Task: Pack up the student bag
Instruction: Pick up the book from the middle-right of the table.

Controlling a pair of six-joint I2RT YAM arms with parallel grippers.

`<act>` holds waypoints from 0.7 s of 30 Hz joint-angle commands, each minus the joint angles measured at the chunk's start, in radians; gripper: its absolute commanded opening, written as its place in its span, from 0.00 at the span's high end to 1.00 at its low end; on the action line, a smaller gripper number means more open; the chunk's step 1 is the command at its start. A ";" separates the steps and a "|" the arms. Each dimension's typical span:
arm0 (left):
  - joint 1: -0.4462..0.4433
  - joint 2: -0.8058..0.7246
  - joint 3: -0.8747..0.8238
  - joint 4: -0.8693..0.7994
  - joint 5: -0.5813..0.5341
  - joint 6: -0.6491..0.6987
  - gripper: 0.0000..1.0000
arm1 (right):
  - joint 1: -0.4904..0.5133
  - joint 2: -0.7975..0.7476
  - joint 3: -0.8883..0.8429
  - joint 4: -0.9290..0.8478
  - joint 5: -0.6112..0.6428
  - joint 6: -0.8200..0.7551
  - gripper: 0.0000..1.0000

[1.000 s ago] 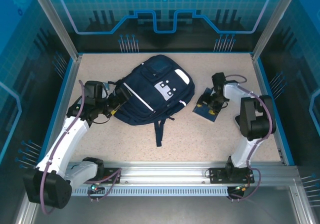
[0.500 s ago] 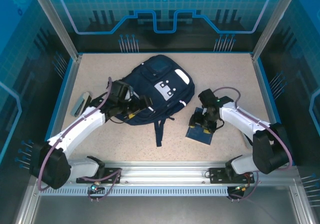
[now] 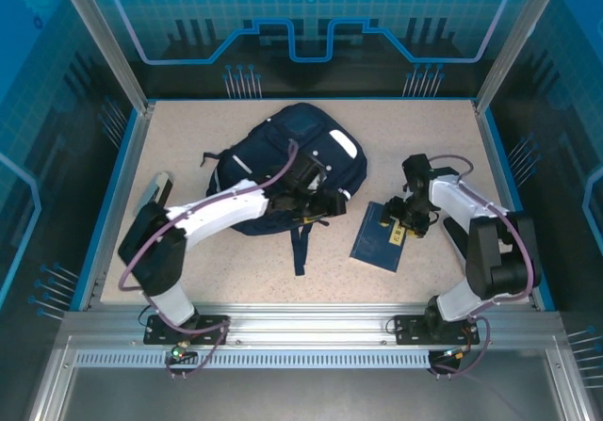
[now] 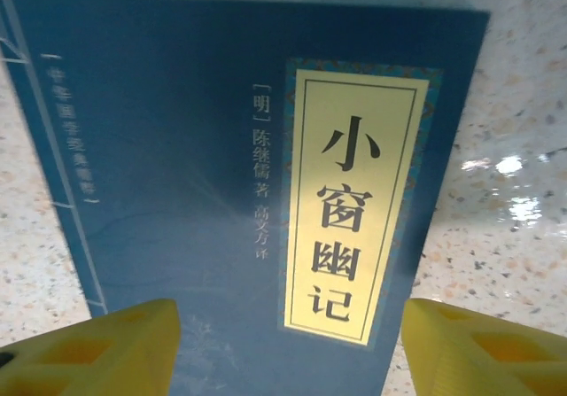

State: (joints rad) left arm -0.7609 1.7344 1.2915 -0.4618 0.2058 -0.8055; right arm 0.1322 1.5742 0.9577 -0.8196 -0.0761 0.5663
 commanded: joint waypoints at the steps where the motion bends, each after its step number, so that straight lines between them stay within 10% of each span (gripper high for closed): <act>1: -0.036 0.079 0.074 -0.020 0.006 -0.015 0.27 | -0.012 0.023 0.009 -0.015 -0.001 -0.031 0.35; 21: -0.110 0.356 0.188 0.008 0.055 -0.047 0.48 | 0.014 0.015 -0.115 0.058 -0.040 0.017 0.31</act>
State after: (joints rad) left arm -0.8654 2.0590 1.4445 -0.4580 0.2256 -0.8444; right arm 0.1329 1.5856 0.8619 -0.7727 -0.0689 0.5705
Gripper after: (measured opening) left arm 0.525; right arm 0.696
